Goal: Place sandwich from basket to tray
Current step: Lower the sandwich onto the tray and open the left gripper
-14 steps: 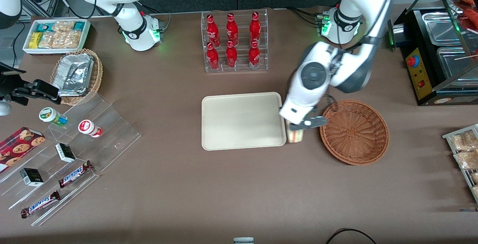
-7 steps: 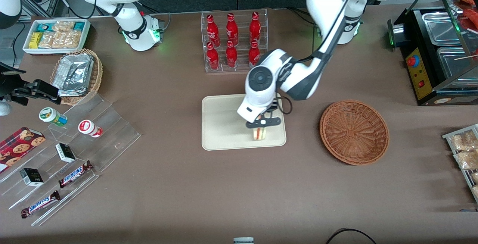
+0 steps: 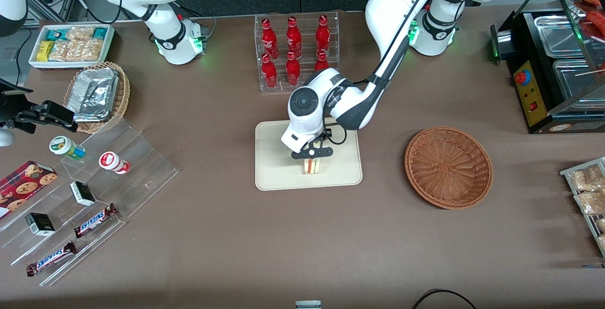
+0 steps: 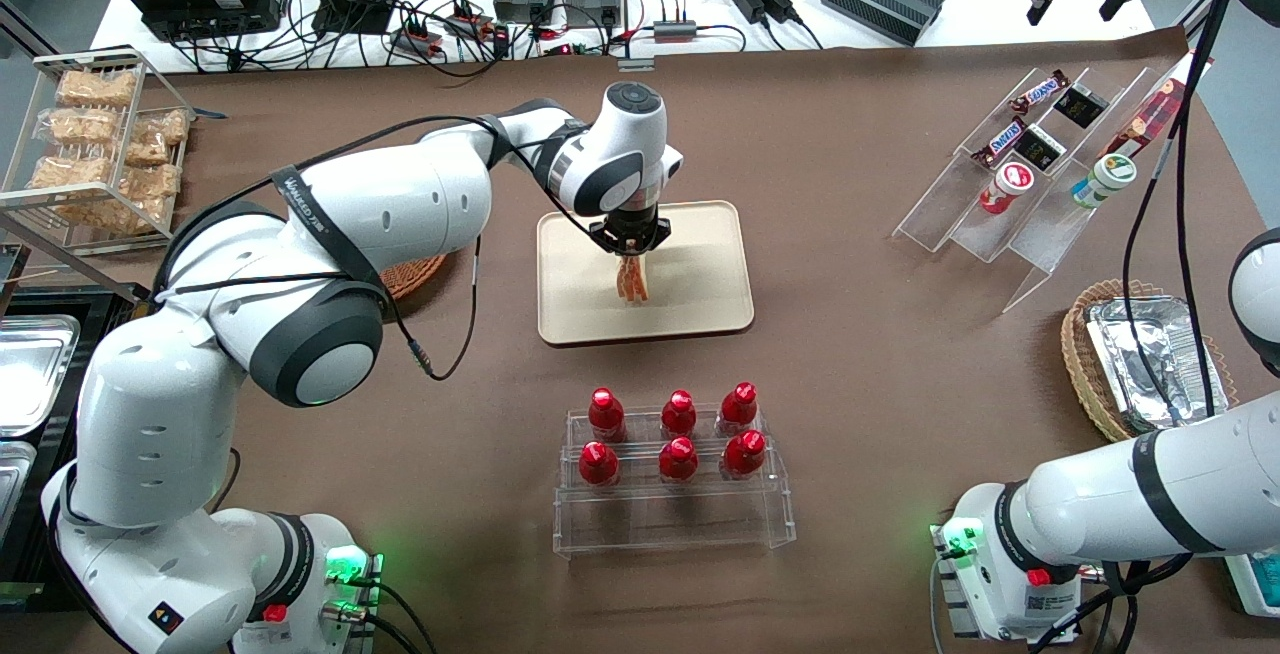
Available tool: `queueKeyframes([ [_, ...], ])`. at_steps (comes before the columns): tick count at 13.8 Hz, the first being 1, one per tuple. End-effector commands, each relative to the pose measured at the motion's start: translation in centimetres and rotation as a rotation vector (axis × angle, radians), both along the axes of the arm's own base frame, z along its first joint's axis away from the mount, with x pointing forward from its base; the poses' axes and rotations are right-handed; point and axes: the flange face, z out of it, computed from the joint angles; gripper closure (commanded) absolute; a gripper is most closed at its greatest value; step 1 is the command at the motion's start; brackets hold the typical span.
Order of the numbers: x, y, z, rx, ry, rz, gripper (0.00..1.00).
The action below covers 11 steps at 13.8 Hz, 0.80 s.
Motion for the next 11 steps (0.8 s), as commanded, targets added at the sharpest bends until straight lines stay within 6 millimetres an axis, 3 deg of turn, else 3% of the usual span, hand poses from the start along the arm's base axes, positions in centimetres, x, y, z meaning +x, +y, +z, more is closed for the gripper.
queueKeyframes([
  [1, 0.3, -0.7, -0.4, -0.003, -0.003, 0.014, 0.85],
  [2, 0.3, -0.6, -0.4, -0.005, -0.001, 0.014, 0.06],
  [3, 0.4, -0.6, -0.3, -0.006, -0.002, 0.016, 0.0],
  [6, 0.6, -0.6, -0.1, -0.011, -0.006, 0.004, 0.0],
  [11, 2.3, 0.1, 2.9, -0.029, -0.044, -0.05, 0.0],
])
